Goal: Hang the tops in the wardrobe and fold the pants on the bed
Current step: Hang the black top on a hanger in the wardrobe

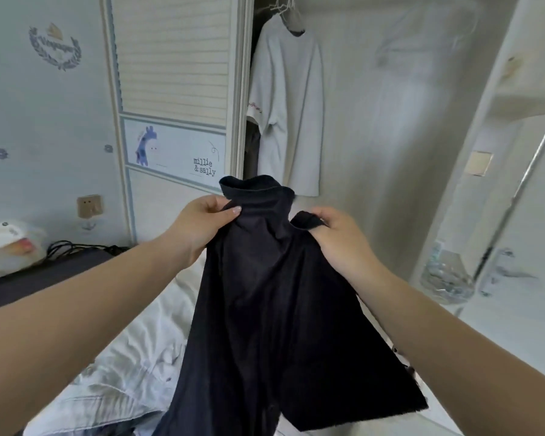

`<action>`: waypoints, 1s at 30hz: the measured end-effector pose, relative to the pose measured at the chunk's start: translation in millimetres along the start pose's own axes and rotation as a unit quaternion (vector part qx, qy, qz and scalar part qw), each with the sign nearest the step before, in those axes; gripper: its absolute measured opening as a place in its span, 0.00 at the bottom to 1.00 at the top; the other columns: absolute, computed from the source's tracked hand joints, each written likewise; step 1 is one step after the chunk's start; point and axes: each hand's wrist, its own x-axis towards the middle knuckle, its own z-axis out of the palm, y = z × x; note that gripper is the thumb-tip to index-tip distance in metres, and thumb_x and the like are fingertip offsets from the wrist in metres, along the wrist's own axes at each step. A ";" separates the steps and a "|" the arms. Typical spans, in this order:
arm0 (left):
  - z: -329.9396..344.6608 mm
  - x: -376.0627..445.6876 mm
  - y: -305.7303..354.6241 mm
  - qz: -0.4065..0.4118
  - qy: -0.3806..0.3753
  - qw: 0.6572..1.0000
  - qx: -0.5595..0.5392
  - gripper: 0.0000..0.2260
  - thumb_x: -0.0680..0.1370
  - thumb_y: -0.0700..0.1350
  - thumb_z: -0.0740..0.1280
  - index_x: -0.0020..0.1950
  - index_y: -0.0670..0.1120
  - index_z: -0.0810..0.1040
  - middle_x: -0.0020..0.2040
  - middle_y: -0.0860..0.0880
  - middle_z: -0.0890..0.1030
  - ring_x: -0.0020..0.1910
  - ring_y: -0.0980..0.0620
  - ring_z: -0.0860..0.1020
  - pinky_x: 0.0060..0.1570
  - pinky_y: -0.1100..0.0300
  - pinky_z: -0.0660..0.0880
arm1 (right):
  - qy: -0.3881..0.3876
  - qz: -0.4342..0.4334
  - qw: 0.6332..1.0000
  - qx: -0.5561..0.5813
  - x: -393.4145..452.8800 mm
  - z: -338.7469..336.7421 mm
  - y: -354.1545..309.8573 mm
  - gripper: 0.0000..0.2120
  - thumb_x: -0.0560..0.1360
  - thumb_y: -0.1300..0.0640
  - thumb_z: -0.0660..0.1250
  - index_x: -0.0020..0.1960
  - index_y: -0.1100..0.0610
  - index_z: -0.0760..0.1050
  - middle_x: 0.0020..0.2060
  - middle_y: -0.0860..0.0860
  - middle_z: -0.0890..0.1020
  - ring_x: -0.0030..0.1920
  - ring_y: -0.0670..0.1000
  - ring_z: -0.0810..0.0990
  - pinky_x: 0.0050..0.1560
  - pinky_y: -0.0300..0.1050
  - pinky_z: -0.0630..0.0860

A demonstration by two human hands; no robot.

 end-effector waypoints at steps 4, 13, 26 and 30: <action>21.2 23.6 -11.1 -0.015 -0.016 0.999 -0.033 0.03 0.76 0.37 0.69 0.48 0.42 0.78 0.47 0.47 0.84 0.46 0.50 0.82 0.49 0.58 0.77 | 0.050 0.064 0.993 0.086 10.5 -24.5 0.4 0.14 0.71 0.61 0.63 0.37 0.43 0.81 0.30 0.40 0.82 0.30 0.39 0.79 0.28 0.30 0.70; 72.3 58.1 -19.5 0.021 -0.127 0.991 0.028 0.15 0.70 0.62 0.71 0.51 0.55 0.78 0.45 0.53 0.79 0.44 0.54 0.77 0.49 0.60 0.71 | 0.077 0.069 0.948 0.302 103.3 -62.2 4.5 0.12 0.78 0.65 0.54 0.59 0.61 0.71 0.53 0.59 0.81 0.47 0.54 0.84 0.46 0.48 0.82; 176.6 148.0 -11.7 0.012 -0.025 1.000 0.004 0.10 0.77 0.52 0.68 0.53 0.49 0.81 0.46 0.51 0.85 0.44 0.55 0.84 0.42 0.63 0.77 | 0.046 -0.064 0.992 0.097 198.1 -93.1 32.1 0.08 0.77 0.59 0.60 0.56 0.53 0.69 0.55 0.53 0.80 0.55 0.47 0.79 0.59 0.44 0.75; 205.0 175.7 8.8 0.001 -0.010 0.994 -0.108 0.09 0.79 0.49 0.66 0.52 0.45 0.81 0.44 0.45 0.85 0.42 0.48 0.84 0.39 0.58 0.79 | -0.031 -0.112 0.992 -0.043 186.1 -101.4 78.7 0.33 0.74 0.49 0.68 0.74 0.49 0.58 0.68 0.41 0.67 0.66 0.39 0.67 0.66 0.35 0.62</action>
